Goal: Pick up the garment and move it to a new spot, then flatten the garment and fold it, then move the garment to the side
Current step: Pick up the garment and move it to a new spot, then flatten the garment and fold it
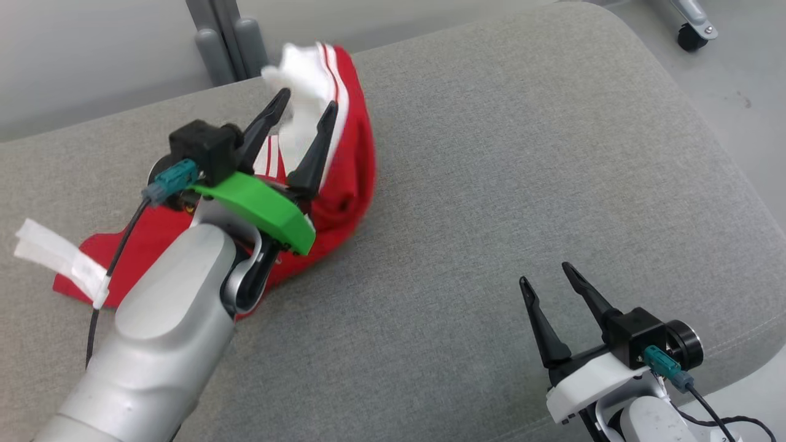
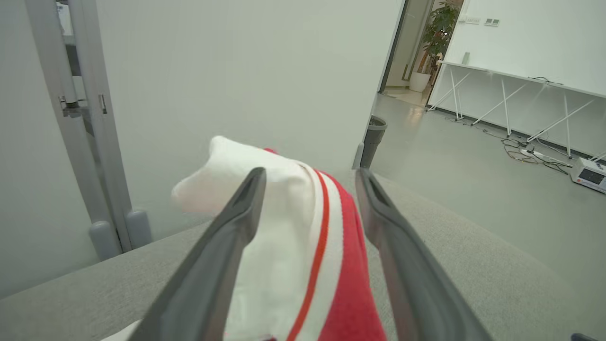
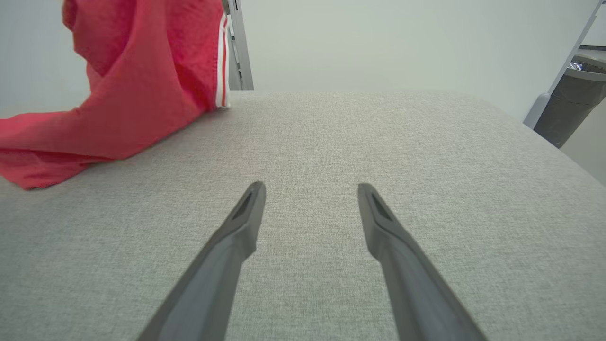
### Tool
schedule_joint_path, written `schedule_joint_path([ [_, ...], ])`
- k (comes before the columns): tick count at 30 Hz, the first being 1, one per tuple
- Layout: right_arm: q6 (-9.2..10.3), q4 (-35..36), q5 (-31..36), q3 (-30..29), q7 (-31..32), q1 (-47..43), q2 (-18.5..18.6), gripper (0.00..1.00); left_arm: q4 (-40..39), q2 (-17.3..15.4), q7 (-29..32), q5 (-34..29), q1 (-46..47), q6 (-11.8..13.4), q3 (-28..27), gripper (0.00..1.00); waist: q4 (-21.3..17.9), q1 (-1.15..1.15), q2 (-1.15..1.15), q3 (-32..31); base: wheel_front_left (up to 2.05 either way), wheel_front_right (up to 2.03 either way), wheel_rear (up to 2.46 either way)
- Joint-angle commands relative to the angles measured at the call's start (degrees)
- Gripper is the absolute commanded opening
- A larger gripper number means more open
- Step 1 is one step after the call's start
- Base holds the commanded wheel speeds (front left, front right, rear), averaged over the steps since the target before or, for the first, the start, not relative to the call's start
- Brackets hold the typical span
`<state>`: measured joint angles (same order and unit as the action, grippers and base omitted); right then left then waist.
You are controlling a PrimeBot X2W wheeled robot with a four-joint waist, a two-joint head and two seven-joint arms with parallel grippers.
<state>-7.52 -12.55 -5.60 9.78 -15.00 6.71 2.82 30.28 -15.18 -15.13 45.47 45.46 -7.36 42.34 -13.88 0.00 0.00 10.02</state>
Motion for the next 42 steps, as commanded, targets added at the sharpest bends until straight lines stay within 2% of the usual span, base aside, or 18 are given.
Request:
schedule_joint_path([
  [1, 0.05, 0.23, 0.01, 0.40, -0.28, 0.12, 0.13, 1.00, 0.80, -0.51, -0.03, -0.71, -2.45, -0.13, -1.44, 1.00, 0.41, 0.00, 0.00, -0.33, 0.00, 0.00, 0.00],
  [7, 0.06, 0.25, 0.55, 0.14, -0.28, 0.49, 0.17, 1.00, 0.59, -2.46, -0.03, -6.25, -12.63, 0.15, -11.73, 1.00, 2.01, 0.00, 0.00, -1.51, 0.00, 0.00, 0.00],
  [11, 0.06, -0.17, 0.54, -0.48, -0.28, -0.33, 0.18, 1.00, -2.46, -1.74, -0.03, -10.26, -20.50, 0.26, -21.30, 1.00, 3.40, 0.00, 0.00, -2.69, 0.00, 0.00, 0.00],
  [17, 0.06, -0.84, 0.40, -1.36, -0.28, -1.82, 0.17, 1.00, -6.42, 2.39, -0.02, -16.83, -33.34, 0.15, -35.06, 1.00, 5.12, 0.00, 0.00, -4.89, 0.00, 0.00, 0.00],
  [23, 0.06, -1.48, 0.78, -2.23, -0.28, -3.87, 0.17, 1.00, -10.53, 7.50, -0.01, -23.99, -43.30, -0.12, -44.00, 1.00, 6.56, 0.00, 0.00, -6.83, 0.00, 0.00, 0.00],
  [26, 0.06, -1.65, 0.96, -2.40, -0.28, -4.66, 0.17, 1.00, -11.86, 9.30, -0.02, -26.36, -46.64, -0.17, -46.13, 1.00, 6.95, 0.00, 0.00, -7.47, 0.00, 0.00, 0.00],
  [31, 0.06, -1.94, 1.10, -2.49, -0.28, -5.28, 0.18, 1.00, -13.32, 10.68, -0.02, -28.03, -49.90, -0.20, -46.41, 1.00, 7.78, 0.00, 0.00, -7.84, 0.00, 0.00, 0.00],
  [37, 0.06, -2.26, 1.04, -1.88, -0.28, -4.27, 0.16, 1.00, -13.67, 11.56, -0.02, -28.19, -49.62, -0.22, -45.30, 1.00, 9.31, 0.00, 0.00, -7.33, 0.00, 0.00, 0.00],
  [42, 0.06, -2.60, 0.69, 0.51, -0.28, 0.26, 0.15, 1.00, -14.02, 11.69, -0.02, -27.46, -47.32, -0.21, -43.80, 1.00, 11.60, 0.00, 0.00, -4.67, 0.00, 0.00, 0.00],
])
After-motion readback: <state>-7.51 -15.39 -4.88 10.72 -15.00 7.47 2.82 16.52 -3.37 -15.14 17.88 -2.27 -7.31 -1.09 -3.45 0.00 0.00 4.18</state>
